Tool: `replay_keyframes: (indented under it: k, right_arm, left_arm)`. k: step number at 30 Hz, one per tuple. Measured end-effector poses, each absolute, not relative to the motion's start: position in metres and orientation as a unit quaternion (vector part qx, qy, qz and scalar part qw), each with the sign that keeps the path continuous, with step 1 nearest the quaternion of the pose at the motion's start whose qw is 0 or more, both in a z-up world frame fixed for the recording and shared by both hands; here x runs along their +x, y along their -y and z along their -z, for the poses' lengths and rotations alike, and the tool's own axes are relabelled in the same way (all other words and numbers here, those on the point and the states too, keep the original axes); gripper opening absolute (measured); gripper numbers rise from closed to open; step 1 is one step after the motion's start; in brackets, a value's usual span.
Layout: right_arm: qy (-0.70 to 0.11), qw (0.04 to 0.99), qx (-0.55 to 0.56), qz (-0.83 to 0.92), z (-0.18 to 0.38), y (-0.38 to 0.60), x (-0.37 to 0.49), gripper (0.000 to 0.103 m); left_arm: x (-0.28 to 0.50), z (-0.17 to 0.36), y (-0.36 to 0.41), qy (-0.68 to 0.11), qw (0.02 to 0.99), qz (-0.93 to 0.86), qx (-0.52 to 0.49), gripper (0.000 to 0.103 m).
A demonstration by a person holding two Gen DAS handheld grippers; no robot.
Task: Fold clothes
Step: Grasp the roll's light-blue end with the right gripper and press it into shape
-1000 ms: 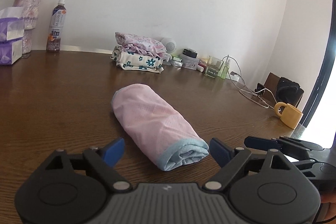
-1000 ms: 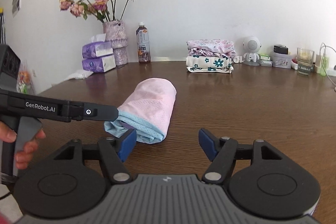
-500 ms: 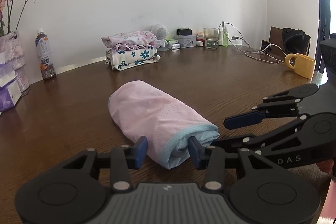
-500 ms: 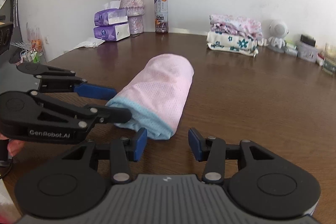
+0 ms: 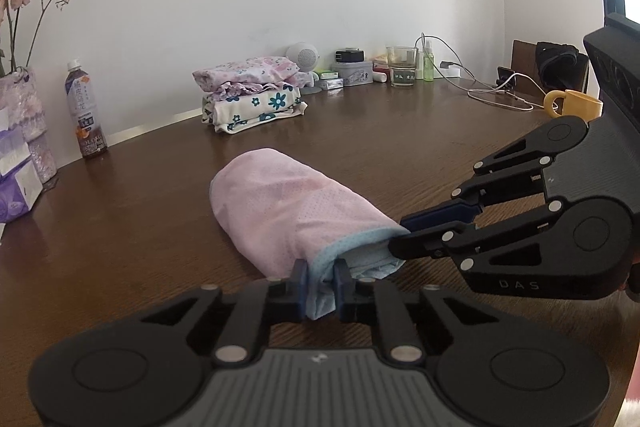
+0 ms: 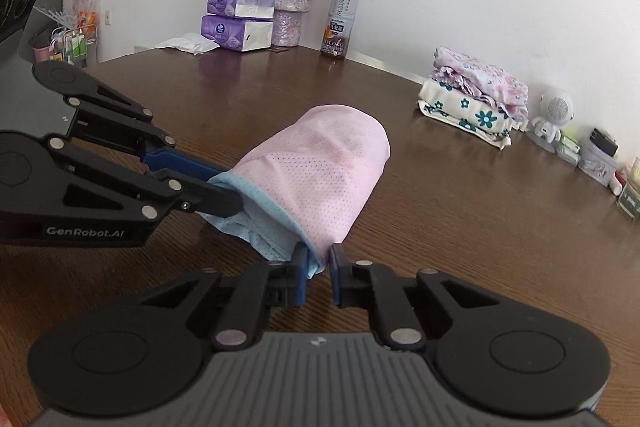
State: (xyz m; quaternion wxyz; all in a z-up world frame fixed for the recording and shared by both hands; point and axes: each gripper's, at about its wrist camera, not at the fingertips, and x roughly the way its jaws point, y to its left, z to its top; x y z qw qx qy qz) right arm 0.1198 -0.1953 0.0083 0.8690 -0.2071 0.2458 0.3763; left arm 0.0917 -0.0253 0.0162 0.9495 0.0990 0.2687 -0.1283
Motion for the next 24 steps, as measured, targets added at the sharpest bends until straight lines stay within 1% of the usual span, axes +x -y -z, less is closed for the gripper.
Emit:
replay_keyframes:
  k: [1, 7, 10, 13, 15, 17, 18, 19, 20, 22, 23, 24]
  right_arm:
    - [-0.243, 0.869, -0.211, -0.376, -0.009, 0.194, 0.12, 0.008]
    - [-0.232, 0.875, -0.229, -0.357, -0.013, 0.176, 0.147, 0.008]
    - [-0.246, 0.875, -0.205, -0.362, -0.017, 0.167, 0.172, 0.008]
    - [-0.264, 0.873, -0.174, -0.371, -0.021, 0.158, 0.196, 0.008]
    - [-0.276, 0.867, -0.158, -0.384, -0.021, 0.154, 0.211, 0.012]
    - [-0.279, 0.863, -0.144, -0.395, -0.022, 0.154, 0.22, 0.025]
    - [-0.279, 0.863, -0.138, -0.398, -0.023, 0.155, 0.224, 0.028]
    - [-0.277, 0.862, -0.133, -0.402, -0.023, 0.156, 0.226, 0.034]
    - [-0.275, 0.862, -0.13, -0.405, -0.023, 0.159, 0.224, 0.035]
    - [-0.269, 0.862, -0.128, -0.411, -0.022, 0.165, 0.22, 0.036]
    - [-0.264, 0.863, -0.135, -0.409, -0.02, 0.166, 0.215, 0.041]
    - [-0.26, 0.864, -0.142, -0.407, -0.018, 0.167, 0.212, 0.041]
  left_arm:
    - [0.095, -0.017, 0.025, -0.268, 0.949, 0.127, 0.104, 0.008]
    - [0.113, -0.019, 0.024, -0.262, 0.948, 0.116, 0.136, 0.007]
    - [0.137, -0.022, 0.019, -0.262, 0.95, 0.103, 0.135, 0.007]
    - [0.162, -0.024, 0.007, -0.278, 0.949, 0.104, 0.105, 0.008]
    - [0.177, -0.024, -0.002, -0.293, 0.947, 0.108, 0.08, 0.011]
    - [0.187, -0.024, -0.012, -0.302, 0.945, 0.116, 0.052, 0.015]
    - [0.189, -0.024, -0.017, -0.304, 0.944, 0.119, 0.04, 0.018]
    - [0.188, -0.025, -0.021, -0.304, 0.944, 0.12, 0.032, 0.022]
    - [0.186, -0.025, -0.024, -0.303, 0.945, 0.121, 0.026, 0.025]
    - [0.179, -0.024, -0.027, -0.296, 0.947, 0.124, 0.021, 0.031]
    - [0.175, -0.024, -0.028, -0.293, 0.948, 0.123, 0.018, 0.034]
    - [0.172, -0.024, -0.028, -0.289, 0.949, 0.122, 0.017, 0.035]
